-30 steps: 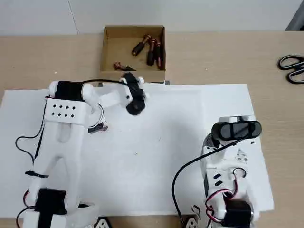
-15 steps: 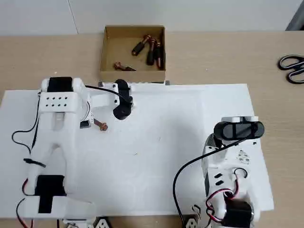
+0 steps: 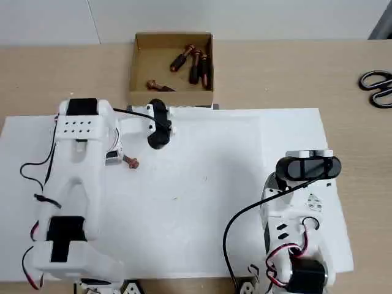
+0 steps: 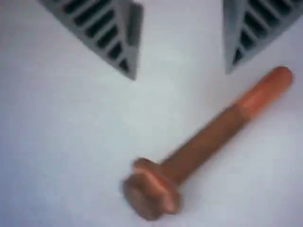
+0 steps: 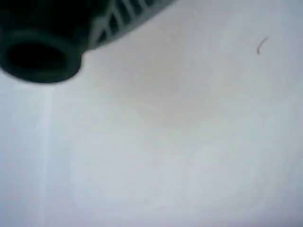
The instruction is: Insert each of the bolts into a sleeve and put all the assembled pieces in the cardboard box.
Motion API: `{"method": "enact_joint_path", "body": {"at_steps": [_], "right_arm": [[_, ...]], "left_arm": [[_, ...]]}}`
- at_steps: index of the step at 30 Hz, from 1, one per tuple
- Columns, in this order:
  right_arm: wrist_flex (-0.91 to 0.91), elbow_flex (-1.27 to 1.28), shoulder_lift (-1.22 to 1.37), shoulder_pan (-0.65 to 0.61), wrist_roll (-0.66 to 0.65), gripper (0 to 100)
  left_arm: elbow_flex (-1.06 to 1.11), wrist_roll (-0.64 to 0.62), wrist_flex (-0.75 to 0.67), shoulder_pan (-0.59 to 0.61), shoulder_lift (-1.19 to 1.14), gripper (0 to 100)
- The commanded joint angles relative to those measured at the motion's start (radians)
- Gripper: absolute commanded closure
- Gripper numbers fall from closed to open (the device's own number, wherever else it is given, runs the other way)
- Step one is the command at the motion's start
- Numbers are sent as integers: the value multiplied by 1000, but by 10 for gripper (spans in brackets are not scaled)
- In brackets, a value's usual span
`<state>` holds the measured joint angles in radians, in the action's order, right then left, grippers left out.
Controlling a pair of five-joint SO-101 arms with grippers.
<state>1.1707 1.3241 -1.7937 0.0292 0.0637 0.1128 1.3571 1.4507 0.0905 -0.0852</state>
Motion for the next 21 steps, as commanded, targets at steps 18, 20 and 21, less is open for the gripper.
{"method": "enact_joint_path", "body": {"at_steps": [18,20,21], "right_arm": [[-19,-8,-2,7,-14,995],[-19,-8,-2,7,-14,995],[-19,-8,-2,7,-14,995]], "left_arm": [[-39,494,-78,-37,-110,846],[-39,494,-54,-35,-114,847],[-39,494,-49,-32,-118,847]]}}
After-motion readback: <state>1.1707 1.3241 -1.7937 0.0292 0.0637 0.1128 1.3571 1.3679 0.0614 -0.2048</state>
